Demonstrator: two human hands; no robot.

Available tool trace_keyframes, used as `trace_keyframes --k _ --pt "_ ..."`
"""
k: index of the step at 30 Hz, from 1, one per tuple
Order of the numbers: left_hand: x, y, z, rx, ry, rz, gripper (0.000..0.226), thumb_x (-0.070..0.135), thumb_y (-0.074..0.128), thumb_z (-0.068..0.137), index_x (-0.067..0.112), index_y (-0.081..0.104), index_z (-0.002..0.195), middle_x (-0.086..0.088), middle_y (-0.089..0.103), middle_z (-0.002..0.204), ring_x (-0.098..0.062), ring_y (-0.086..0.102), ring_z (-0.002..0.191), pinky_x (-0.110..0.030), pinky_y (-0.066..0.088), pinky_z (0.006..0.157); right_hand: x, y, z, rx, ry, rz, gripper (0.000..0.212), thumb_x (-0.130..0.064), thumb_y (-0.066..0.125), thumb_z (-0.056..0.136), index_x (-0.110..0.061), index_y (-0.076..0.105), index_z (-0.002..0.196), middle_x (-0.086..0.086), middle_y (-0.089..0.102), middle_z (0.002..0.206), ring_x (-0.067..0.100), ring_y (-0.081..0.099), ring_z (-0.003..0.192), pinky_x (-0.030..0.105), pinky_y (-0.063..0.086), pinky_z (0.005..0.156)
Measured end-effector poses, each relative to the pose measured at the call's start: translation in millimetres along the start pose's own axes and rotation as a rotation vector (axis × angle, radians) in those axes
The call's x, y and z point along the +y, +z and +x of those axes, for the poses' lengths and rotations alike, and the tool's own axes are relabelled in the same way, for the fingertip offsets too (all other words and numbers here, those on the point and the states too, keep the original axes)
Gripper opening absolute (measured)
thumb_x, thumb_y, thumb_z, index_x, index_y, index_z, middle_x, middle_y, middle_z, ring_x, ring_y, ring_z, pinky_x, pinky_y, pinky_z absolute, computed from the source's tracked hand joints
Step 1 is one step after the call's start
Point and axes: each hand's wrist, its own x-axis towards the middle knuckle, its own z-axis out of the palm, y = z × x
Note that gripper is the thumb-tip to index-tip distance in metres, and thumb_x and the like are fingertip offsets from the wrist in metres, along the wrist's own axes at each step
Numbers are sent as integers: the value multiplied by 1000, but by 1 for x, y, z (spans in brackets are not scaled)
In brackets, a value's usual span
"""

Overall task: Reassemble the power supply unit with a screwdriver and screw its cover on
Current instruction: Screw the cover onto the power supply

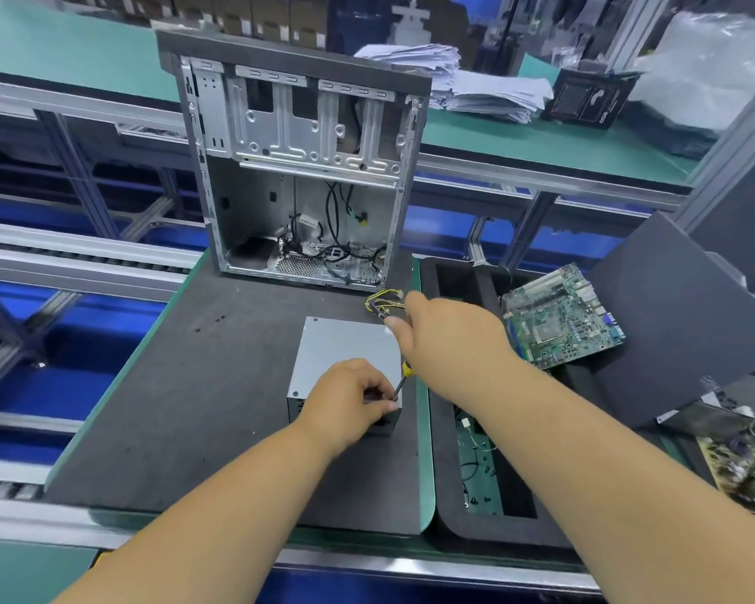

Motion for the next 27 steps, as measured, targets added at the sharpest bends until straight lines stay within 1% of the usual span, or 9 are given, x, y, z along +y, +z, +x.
trace_keyframes --k 4,6,9,13,15,18,22,26,27 --pt "-1 2 -1 26 -3 0 25 22 81 76 37 62 69 9 63 87 -11 59 89 -30 50 83 9 -16 -3 -204 -153 375 25 -19 52 96 -21 40 117 -3 47 98 18 49 72 34 34 55" --pt "-1 2 -1 25 3 14 26 23 81 76 38 62 69 10 63 87 -11 59 89 -31 50 83 5 -16 -3 -105 -150 178 24 -27 55 98 -19 42 116 -3 51 91 22 53 76 34 37 56" --pt "-2 1 0 12 8 27 25 22 80 77 39 62 71 9 63 88 -12 58 90 -31 50 84 1 -4 -3 -19 15 -147 33 -48 35 103 -18 45 113 -3 43 74 26 49 71 30 26 48" --pt "-2 1 0 8 3 15 23 21 80 78 37 64 72 8 62 88 -11 59 88 -23 48 80 15 -10 0 -210 -29 348 27 -24 48 94 -20 36 118 -4 49 91 15 49 64 32 31 49" --pt "-2 1 0 9 0 19 22 21 80 77 36 64 72 8 63 88 -10 59 87 -23 48 79 17 -16 -1 -233 -112 377 34 -13 52 91 -22 37 121 -2 52 95 15 52 68 33 39 52" --pt "-2 0 1 0 12 36 23 20 79 79 36 64 72 6 63 89 -12 59 89 -28 49 82 7 -8 -1 -54 11 52 22 -35 49 101 -14 43 106 3 56 80 25 55 74 35 45 59" --pt "0 -1 1 -2 16 12 26 17 79 79 36 63 71 6 63 88 -12 59 88 -29 49 82 4 -2 2 -32 137 -63 45 -58 31 100 -18 40 83 -2 46 67 25 51 69 29 33 51" --pt "-1 0 0 5 2 16 26 17 79 78 35 63 70 8 62 86 -11 60 86 -28 49 81 15 -10 2 -231 -70 299 7 -25 45 101 -21 49 105 -3 43 102 10 49 73 28 31 55" --pt "-1 0 0 7 -1 23 26 17 79 78 36 62 70 9 62 86 -12 60 86 -28 50 81 16 -10 1 -229 -135 315 12 -14 47 99 -22 49 108 -5 40 103 5 49 73 27 34 57"
